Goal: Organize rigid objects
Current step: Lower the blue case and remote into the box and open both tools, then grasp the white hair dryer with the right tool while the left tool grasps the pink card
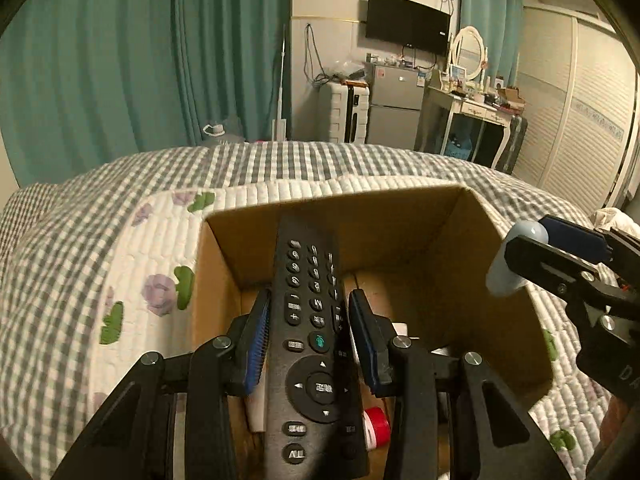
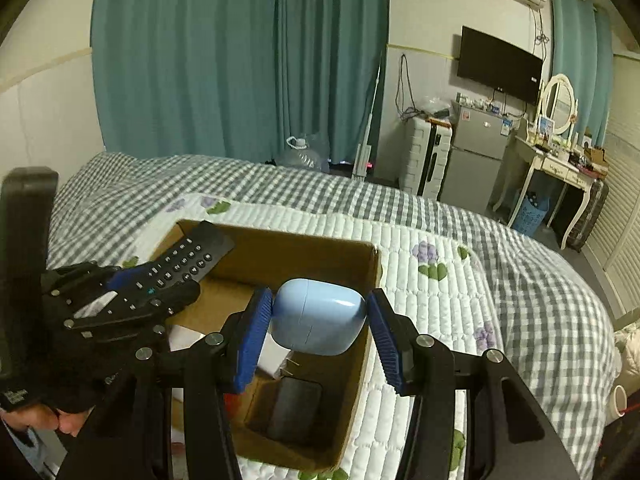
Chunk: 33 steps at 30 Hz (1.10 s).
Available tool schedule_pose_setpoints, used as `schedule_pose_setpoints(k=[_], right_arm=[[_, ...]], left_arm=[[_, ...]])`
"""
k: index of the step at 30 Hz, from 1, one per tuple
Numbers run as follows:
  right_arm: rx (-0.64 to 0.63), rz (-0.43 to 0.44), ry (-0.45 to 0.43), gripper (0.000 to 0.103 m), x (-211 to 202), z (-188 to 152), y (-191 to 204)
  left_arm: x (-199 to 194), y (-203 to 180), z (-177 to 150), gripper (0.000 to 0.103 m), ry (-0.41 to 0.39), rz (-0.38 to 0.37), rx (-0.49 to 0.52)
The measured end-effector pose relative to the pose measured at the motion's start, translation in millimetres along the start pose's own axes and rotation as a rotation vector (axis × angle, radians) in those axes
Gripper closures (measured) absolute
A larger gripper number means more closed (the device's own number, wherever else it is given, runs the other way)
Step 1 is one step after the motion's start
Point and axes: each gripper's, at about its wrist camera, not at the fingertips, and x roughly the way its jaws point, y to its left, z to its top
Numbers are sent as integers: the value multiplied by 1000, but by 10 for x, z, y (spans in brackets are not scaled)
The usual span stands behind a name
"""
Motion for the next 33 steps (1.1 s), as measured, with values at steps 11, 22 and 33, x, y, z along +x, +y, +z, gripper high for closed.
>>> schedule_pose_setpoints(k=[11,22,33], right_arm=[[6,13,35,57,315,-11,-78],[9,-7,-7,26,-384,-158,121],[-16,-7,-113,7,-1482,-363,471]], left_arm=[[-205,134,35,42,-50,10,-4],[-1281,257,-171,17,-152,96,-3],[-2115,389,-683,4,-207,123,-44]])
